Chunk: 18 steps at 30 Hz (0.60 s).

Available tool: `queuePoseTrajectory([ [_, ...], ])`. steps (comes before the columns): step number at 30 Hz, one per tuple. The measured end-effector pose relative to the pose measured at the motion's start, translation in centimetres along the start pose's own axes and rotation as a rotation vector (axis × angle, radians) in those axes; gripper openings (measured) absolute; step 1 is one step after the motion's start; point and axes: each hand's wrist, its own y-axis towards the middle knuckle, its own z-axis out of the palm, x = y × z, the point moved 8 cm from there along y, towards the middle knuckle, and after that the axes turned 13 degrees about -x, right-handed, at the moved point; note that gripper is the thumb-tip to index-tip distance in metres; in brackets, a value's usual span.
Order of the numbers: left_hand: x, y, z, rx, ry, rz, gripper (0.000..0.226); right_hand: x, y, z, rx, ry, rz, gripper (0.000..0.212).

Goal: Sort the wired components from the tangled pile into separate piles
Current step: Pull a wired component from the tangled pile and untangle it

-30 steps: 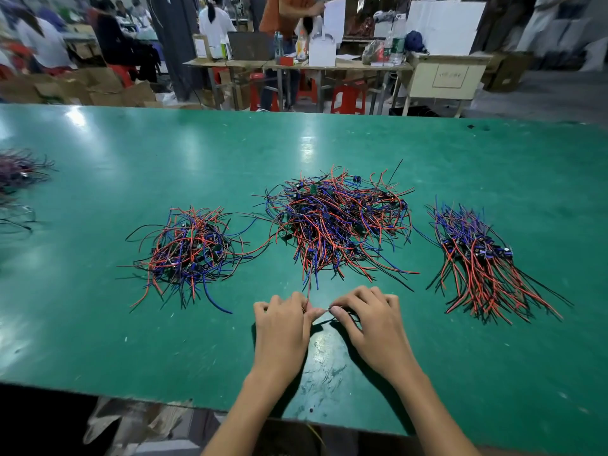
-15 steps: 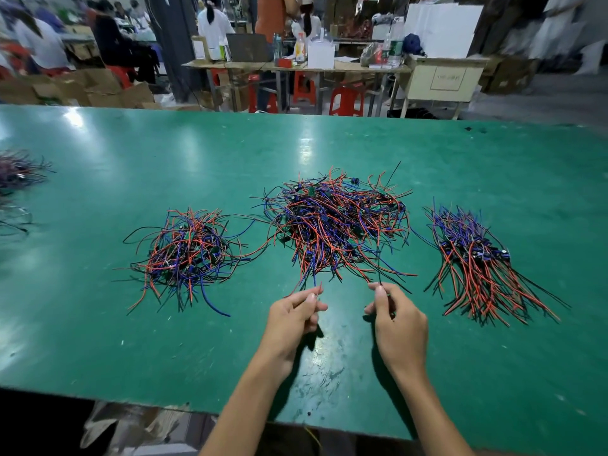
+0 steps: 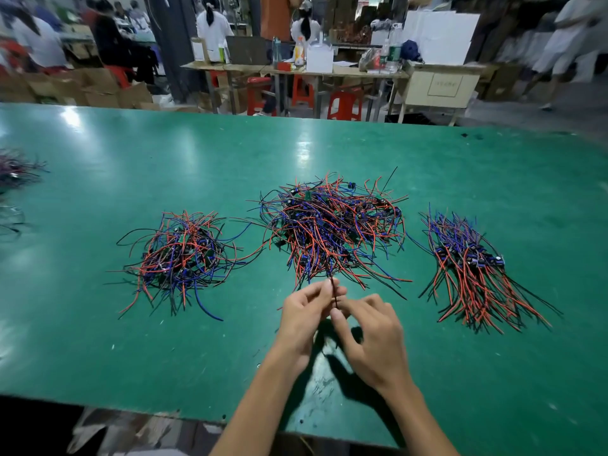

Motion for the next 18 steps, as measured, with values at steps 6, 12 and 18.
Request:
queuePoseTrajectory([
  [6,-8.3,2.9,-3.6,-0.176,0.234,0.339,0.019,-5.7,2.6,-1.1,-0.16,-0.137,0.371,0.027],
  [12,-17.2,6.2,-11.4,-0.815,1.187,0.653,0.033,-11.0,3.3,0.0,0.072,-0.433,0.487,0.031],
  [18,-15.4,3.5,-8.5,-0.746,1.214,0.887,0.026,-9.7,3.0,-0.7,-0.038,-0.461,0.383,0.017],
])
